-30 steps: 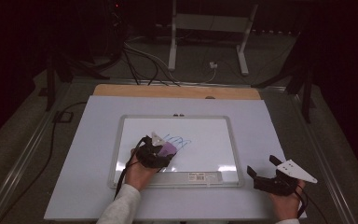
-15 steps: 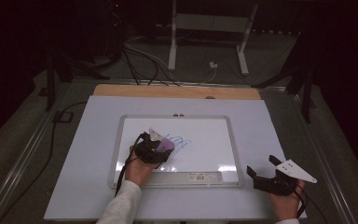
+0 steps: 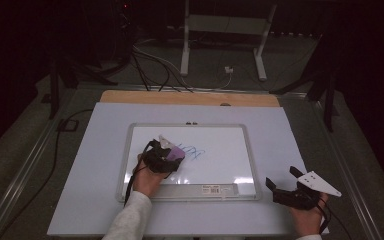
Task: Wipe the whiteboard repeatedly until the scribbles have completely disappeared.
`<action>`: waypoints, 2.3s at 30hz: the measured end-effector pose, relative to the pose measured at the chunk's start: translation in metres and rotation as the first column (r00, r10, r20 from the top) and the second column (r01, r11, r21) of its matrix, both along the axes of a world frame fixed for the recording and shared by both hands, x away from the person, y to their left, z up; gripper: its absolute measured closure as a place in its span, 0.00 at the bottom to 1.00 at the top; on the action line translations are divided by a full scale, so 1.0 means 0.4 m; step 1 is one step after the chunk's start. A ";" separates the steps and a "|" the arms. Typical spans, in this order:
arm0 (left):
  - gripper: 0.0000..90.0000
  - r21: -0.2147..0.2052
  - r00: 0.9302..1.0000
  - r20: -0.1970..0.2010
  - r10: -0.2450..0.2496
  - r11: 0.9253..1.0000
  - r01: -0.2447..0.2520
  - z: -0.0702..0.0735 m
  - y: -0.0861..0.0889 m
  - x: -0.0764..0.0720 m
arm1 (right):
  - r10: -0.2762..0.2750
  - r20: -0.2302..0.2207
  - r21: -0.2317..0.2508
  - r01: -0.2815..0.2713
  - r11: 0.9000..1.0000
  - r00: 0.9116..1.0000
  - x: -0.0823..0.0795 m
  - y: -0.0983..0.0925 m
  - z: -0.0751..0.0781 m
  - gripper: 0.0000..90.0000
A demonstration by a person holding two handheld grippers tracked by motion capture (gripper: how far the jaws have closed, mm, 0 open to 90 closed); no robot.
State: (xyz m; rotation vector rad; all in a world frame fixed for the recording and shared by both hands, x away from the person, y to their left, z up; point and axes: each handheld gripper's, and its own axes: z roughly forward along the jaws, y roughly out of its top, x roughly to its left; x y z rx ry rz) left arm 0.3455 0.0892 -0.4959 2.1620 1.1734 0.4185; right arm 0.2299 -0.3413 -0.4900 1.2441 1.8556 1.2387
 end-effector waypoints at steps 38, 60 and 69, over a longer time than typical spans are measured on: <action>0.47 -0.003 0.992 0.016 0.123 0.992 -0.122 -0.005 0.050 0.056 | -0.001 -0.002 -0.001 0.001 1.000 1.000 0.000 0.001 0.000 0.01; 0.47 0.003 1.000 0.015 -0.027 1.000 0.026 -0.002 -0.057 0.009 | 0.000 -0.003 -0.001 0.000 1.000 1.000 -0.001 0.001 0.000 0.01; 0.47 0.015 0.991 0.017 0.130 0.991 -0.131 -0.002 0.037 0.064 | 0.000 -0.001 -0.004 0.000 1.000 1.000 0.001 -0.001 -0.001 0.01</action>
